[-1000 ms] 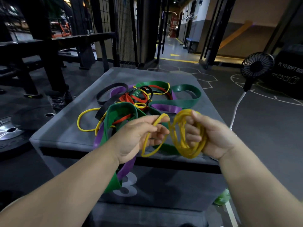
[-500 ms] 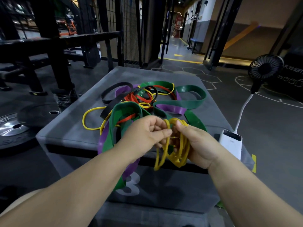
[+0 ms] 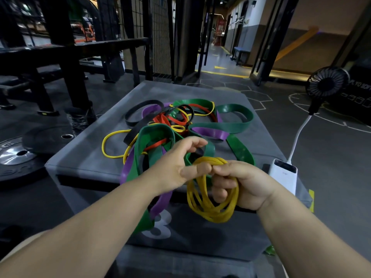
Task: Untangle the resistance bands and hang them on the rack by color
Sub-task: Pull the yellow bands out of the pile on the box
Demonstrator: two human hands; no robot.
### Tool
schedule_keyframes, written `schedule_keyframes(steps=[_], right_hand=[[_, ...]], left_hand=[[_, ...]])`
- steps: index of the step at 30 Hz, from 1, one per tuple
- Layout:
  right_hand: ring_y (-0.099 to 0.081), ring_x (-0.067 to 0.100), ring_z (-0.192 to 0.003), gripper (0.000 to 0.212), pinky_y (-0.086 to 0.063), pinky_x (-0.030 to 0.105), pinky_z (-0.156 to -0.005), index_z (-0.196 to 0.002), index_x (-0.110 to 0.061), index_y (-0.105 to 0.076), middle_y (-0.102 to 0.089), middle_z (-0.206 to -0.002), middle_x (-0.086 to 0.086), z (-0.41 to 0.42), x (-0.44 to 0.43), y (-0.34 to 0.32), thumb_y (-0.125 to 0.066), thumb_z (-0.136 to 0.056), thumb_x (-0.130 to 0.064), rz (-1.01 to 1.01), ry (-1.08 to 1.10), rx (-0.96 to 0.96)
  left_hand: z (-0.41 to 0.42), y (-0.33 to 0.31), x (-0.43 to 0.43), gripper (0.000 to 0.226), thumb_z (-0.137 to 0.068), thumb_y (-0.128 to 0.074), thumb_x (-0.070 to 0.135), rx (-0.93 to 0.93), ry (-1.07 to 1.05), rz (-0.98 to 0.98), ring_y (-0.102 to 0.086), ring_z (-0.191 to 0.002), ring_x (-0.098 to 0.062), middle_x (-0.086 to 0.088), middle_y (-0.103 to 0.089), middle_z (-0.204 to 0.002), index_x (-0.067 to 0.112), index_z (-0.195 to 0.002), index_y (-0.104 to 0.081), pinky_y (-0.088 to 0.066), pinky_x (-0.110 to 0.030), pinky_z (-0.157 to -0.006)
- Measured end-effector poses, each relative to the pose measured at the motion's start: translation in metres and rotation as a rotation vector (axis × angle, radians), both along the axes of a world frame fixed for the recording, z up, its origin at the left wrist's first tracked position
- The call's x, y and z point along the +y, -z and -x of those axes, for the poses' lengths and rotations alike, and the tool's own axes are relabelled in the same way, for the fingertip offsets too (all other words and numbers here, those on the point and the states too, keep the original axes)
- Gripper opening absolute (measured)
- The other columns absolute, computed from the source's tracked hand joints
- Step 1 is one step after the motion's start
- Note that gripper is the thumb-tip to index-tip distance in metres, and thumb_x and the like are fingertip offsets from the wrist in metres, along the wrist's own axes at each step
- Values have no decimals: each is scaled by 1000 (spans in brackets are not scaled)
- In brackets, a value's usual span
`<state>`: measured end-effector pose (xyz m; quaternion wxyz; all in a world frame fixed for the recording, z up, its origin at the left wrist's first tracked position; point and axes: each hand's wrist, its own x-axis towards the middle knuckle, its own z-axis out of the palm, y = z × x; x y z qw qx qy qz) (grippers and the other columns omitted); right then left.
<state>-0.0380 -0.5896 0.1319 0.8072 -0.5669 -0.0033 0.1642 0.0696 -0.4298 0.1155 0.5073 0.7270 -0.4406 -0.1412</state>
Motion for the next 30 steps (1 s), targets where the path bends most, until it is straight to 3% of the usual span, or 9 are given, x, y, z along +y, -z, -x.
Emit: schedule_keyframes(steps=[2,4,7,10,17,21,25,28,30], right_hand=[[-51,13,-45,39,-42,20,-47,-73,-11,-54,-44,-43,-6,0,-2,0,-87,-62,-28,-70,-100,27],[-52,10,-46,39,-39,17,-44,-72,-10,-46,-47,-45,-8,0,-4,2,-82,-69,-25,-103,-206,31],[-53,9,-49,34,-39,17,-46,-68,-12,-44,-49,-47,-8,-2,-7,5,-76,-74,-23,-82,-276,27],[-51,15,-51,20,-45,24,-56,-58,-17,-57,-44,-45,-5,1,-8,2,-75,-65,-19,107,-126,-46],[-63,23,-62,20,-52,32,-68,-65,-11,-59,-58,-60,8,-4,-10,9,-75,-55,-14,416,212,-133],[-68,21,-71,7,-55,36,-71,-68,-13,-70,-71,-74,8,-7,-7,9,-74,-62,-14,264,323,-167],[-64,20,-67,40,-57,37,-74,-66,-17,-64,-56,-59,-2,-11,0,-4,-92,-49,-41,-52,286,-293],[-45,9,-45,57,-54,29,-59,-74,-17,-51,-40,-50,-8,-18,14,-17,-93,-47,-45,-160,278,-296],[-34,5,-39,63,-44,22,-46,-74,-17,-46,-37,-48,-9,-23,26,-26,-93,-47,-48,-111,246,-302]], left_hand=[[0,1,3,92,-53,-70,79,155,244,-52,-37,-134,2,12,-41,-145,49,-133,-33,-36,-21,-107],[0,3,4,91,-59,-82,56,271,342,-81,-49,-128,-6,4,-51,-137,36,-137,-37,-43,-25,-103],[4,4,1,50,-76,-81,22,176,266,-176,-64,-105,-20,-9,-67,-113,16,-121,-59,-52,-33,-93],[4,1,0,16,-82,-73,23,215,217,-97,-65,-73,-20,-11,-65,-83,16,-94,-66,-54,-34,-71],[16,-7,-5,10,-77,-62,17,377,47,290,-47,-43,-12,4,-44,-48,12,-79,-54,-41,-21,-46],[12,-13,-1,12,-85,-63,12,438,-71,424,-47,-41,-15,1,-44,-49,13,-78,-53,-44,-24,-47],[10,-18,11,13,-91,-58,7,422,-111,348,-53,-47,-14,-1,-52,-55,13,-81,-54,-44,-21,-50],[10,-19,27,10,-86,-67,7,484,-66,236,-65,-68,-14,-4,-66,-72,11,-87,-58,-53,-26,-68],[7,-23,45,26,-79,-75,12,408,-78,122,-68,-91,-23,-17,-69,-95,4,-98,-60,-54,-34,-87]])
